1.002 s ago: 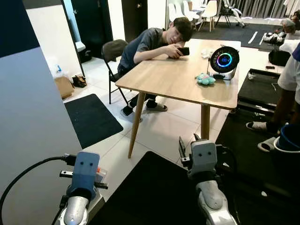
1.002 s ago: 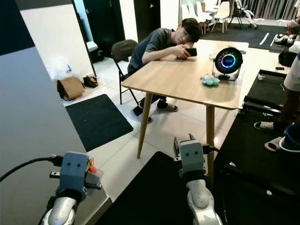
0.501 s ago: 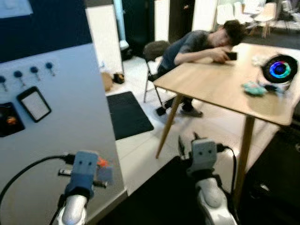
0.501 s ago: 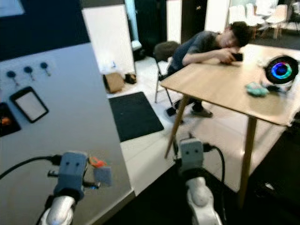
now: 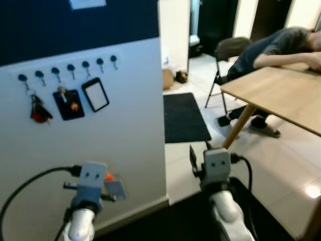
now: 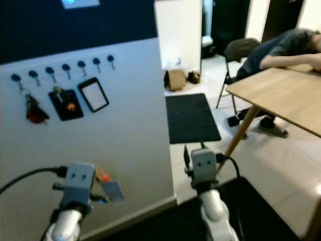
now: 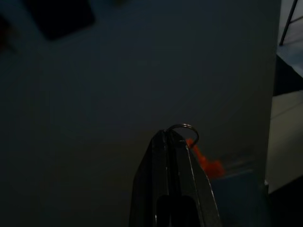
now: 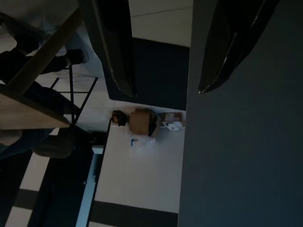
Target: Hang keys on a hook
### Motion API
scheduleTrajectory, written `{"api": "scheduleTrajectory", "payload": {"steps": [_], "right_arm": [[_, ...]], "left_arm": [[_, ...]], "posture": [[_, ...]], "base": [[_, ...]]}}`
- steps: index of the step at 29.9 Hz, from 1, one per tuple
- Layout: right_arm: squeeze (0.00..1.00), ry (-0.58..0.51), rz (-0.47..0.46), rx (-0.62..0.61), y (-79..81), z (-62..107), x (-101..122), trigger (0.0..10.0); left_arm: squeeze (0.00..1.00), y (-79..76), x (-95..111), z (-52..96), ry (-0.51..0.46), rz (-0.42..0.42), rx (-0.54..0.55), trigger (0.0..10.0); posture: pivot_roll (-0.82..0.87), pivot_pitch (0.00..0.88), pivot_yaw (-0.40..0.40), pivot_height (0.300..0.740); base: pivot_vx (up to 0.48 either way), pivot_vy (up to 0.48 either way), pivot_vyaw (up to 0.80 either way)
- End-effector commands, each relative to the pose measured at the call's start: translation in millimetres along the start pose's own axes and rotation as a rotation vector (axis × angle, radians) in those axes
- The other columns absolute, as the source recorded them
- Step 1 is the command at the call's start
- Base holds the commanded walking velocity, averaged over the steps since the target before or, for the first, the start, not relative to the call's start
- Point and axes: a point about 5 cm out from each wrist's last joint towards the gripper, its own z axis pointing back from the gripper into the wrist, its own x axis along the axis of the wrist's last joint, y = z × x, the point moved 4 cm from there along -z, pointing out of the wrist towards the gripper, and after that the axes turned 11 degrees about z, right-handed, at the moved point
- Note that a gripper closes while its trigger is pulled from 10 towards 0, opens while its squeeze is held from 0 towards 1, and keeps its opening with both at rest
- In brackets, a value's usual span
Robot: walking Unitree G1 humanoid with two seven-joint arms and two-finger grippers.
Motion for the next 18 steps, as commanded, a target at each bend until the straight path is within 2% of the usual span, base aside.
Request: {"api": "scheduleTrajectory", "payload": {"steps": [1, 18], "right_arm": [[0.0, 0.003, -0.016, 0.013, 5.7, 2.3, -0.7, 10.0], [0.0, 0.003, -0.013, 0.015, 5.4, 2.7, -0.9, 10.0]], "left_arm": [[0.0, 4.9, -5.9, 1.6, 0.022, -0.022, 0.008, 10.0], [0.0, 4.8, -6.2, 1.4, 0.023, -0.022, 0.011, 10.0]], "posture": [[0.07, 0.087, 0.069, 0.74], [0.07, 0.086, 0.065, 0.74]], "base": [[0.0, 0.0, 0.8], [0.0, 0.0, 0.8]]}}
